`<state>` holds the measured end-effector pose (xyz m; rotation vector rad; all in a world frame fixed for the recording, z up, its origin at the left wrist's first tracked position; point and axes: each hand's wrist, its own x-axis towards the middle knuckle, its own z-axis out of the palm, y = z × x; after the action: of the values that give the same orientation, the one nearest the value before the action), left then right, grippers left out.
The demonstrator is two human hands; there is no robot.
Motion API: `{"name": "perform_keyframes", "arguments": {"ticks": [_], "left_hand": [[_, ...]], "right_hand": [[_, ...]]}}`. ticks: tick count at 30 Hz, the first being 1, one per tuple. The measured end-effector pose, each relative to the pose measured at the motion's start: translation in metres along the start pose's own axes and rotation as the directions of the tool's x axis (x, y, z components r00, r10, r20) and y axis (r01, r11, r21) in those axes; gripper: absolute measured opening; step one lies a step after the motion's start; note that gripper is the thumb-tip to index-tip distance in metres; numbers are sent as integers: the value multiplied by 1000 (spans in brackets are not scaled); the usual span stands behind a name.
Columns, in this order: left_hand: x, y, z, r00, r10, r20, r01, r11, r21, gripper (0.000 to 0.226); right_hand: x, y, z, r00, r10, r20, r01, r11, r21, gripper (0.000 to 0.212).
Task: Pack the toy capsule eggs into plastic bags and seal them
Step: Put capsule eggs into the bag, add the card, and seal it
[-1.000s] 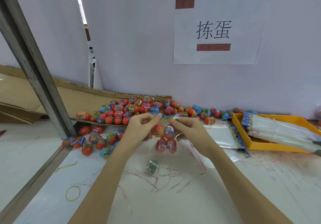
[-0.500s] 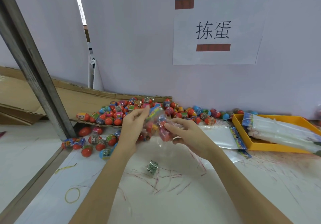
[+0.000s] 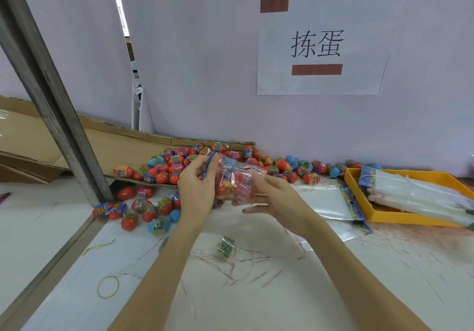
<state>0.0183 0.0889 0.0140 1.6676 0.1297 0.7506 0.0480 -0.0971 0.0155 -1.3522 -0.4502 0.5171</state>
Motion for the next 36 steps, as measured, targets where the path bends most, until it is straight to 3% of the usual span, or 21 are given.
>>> {"name": "perform_keyframes", "arguments": {"ticks": [2, 7, 11, 14, 17, 19, 21, 24, 25, 28, 30, 36], "left_hand": [[1, -1, -2, 998, 56, -38, -55, 998, 41, 28], [5, 0, -9, 995, 66, -71, -62, 997, 54, 25], [7, 3, -11, 997, 73, -39, -72, 997, 17, 29], [6, 5, -11, 997, 73, 6, -73, 997, -13, 28], [6, 8, -12, 994, 60, 91, -55, 997, -47, 24], [4, 10, -11, 980, 77, 182, -69, 996, -53, 23], [4, 7, -9, 958, 75, 276, -53, 995, -87, 31], [2, 4, -6, 903, -3, 431, 54, 993, -106, 61], [3, 5, -5, 887, -57, 458, 115, 988, -99, 66], [8, 8, -8, 875, -216, 434, 313, 935, -166, 70], [10, 3, -10, 879, -234, 415, 314, 939, -137, 75], [6, 0, -11, 902, -239, 360, 304, 943, -135, 26]], "right_hand": [[-3, 2, -1, 995, 42, 89, -35, 996, -77, 35], [-5, -2, -8, 995, 72, 74, -58, 982, -179, 54], [-7, -9, -10, 994, 50, 100, -27, 974, -224, 45], [-8, -8, -12, 992, 82, 98, -76, 995, -66, 49], [-7, -10, -14, 981, 130, 142, -167, 942, 290, 44], [-5, -12, -13, 987, 145, 69, -160, 860, 484, 49], [-1, -12, -13, 989, 138, -42, -95, 843, 530, 57], [-1, -13, -13, 988, 42, -149, 22, 915, 404, 29], [-1, -13, -13, 985, -7, -171, 65, 939, 338, 32], [-1, -10, -16, 977, -56, -207, 91, 983, 160, 79], [0, -8, -15, 982, -73, -176, 93, 990, 108, 77], [-2, -9, -11, 986, -66, -155, 66, 998, -8, 33]]}}
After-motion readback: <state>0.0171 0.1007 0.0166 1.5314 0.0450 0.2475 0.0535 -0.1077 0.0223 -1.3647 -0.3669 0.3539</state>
